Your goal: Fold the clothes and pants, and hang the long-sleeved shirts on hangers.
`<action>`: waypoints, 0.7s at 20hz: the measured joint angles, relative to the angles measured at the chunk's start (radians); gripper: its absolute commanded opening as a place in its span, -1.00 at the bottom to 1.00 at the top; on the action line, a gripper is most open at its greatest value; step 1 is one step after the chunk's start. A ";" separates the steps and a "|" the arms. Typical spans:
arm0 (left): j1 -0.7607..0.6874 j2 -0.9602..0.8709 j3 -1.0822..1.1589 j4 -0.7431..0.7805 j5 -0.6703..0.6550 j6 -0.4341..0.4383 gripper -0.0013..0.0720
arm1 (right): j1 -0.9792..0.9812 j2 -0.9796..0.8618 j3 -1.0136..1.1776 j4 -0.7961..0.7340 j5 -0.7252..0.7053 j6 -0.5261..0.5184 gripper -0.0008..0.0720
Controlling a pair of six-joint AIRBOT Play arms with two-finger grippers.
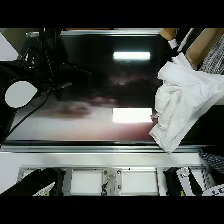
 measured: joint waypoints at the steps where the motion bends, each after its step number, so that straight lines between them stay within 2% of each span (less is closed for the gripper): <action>1: 0.000 0.000 0.000 0.000 0.000 0.000 -0.93 | 0.000 -0.003 0.000 0.000 -0.008 0.000 -0.96; 8: 0.000 0.000 0.000 0.000 0.006 0.000 -0.93 | 0.001 -0.016 -0.012 -0.002 -0.013 0.000 -0.95; 14: 0.000 0.000 0.000 0.000 0.022 -0.003 -0.93 | 0.000 -0.018 -0.049 -0.003 0.069 0.003 -0.90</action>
